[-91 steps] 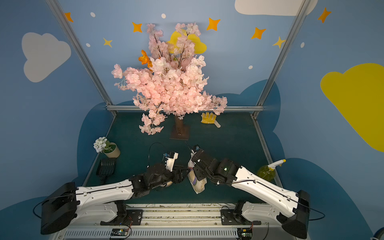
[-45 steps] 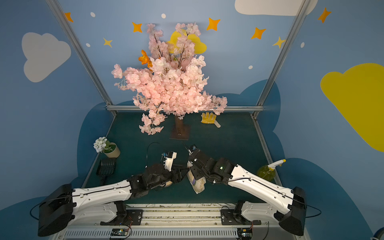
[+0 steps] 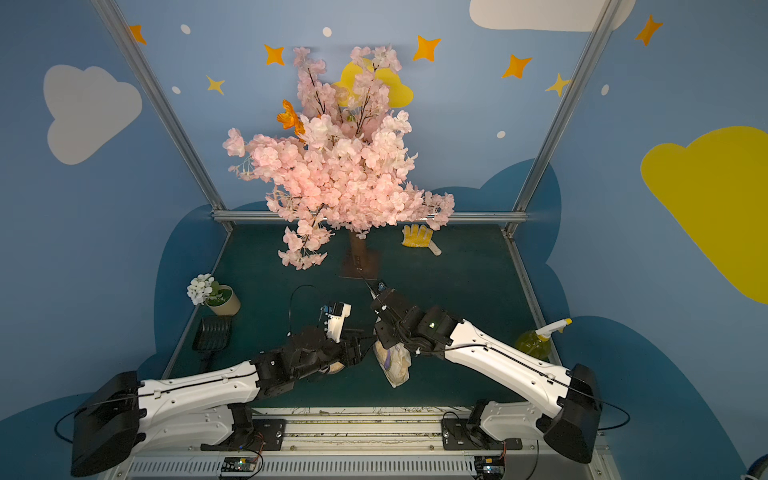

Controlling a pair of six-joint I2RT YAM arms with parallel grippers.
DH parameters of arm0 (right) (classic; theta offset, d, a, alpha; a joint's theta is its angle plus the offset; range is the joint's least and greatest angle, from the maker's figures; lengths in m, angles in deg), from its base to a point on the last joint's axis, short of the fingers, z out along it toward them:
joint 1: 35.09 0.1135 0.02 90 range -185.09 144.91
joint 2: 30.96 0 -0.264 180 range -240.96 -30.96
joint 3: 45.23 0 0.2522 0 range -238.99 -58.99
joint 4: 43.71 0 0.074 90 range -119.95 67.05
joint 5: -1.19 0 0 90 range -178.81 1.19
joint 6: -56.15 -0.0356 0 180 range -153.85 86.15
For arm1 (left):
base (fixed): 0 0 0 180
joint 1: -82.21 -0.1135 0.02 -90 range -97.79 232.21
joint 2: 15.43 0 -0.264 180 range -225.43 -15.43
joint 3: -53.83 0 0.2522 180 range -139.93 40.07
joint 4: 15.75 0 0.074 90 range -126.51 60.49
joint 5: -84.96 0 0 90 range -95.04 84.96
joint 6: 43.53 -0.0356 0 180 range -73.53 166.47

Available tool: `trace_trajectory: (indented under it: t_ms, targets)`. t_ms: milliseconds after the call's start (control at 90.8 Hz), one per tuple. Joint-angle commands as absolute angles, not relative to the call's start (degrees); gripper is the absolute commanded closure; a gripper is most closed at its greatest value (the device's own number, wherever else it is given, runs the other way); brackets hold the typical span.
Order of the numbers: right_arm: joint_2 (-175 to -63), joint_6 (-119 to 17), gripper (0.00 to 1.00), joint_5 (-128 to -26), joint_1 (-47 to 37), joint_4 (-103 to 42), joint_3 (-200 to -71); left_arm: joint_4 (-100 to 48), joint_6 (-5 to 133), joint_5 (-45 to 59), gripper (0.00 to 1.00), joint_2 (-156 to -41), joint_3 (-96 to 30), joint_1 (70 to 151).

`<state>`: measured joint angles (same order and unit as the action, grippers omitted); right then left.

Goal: Pour the oats into the breakfast bowl
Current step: Close the oats bag at the center of the board.

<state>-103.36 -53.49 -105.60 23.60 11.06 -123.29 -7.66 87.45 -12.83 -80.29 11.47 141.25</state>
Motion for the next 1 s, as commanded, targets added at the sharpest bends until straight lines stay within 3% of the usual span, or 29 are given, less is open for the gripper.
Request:
trace_trajectory:
  t_ms: [0,231,253,286,386,485,595,705,991]
  targets:
    - [-104.0,-53.98,1.0,-106.83,23.4,11.39,-126.04,-8.85,87.17,-13.82,0.37,-79.29,12.01,141.44]
    - [-102.91,-52.18,1.0,-106.71,23.42,8.62,-125.03,-9.2,87.17,-13.91,0.37,-78.52,12.36,141.44]
    - [-103.06,-52.15,0.82,-106.84,23.33,8.63,-125.07,-9.25,87.21,-13.92,0.37,-78.49,12.42,141.44]
    - [-103.24,-51.89,0.69,-107.2,23.31,8.56,-125.02,-9.29,87.29,-14.01,0.37,-78.29,12.45,141.44]
    - [-104.37,-51.46,0.61,-107.25,23.07,8.07,-125.36,-9.46,87.27,-14.18,0.37,-77.76,12.79,141.44]
    - [-105.93,-50.93,0.63,-106.62,22.53,7.93,-126.26,-10.0,87.19,-14.4,0.37,-77.18,12.9,141.44]
    - [-107.91,-50.67,0.74,-106.01,21.81,7.95,-127.4,-10.58,87.11,-14.69,0.37,-76.68,12.92,141.45]
    - [-109.46,-50.79,1.0,-105.89,21.38,7.95,-128.67,-11.08,87.08,-14.72,0.37,-76.25,12.91,141.44]
    - [-108.16,-51.91,1.0,-105.69,21.53,8.12,-128.84,-12.08,87.16,-15.31,0.37,-74.91,13.26,141.49]
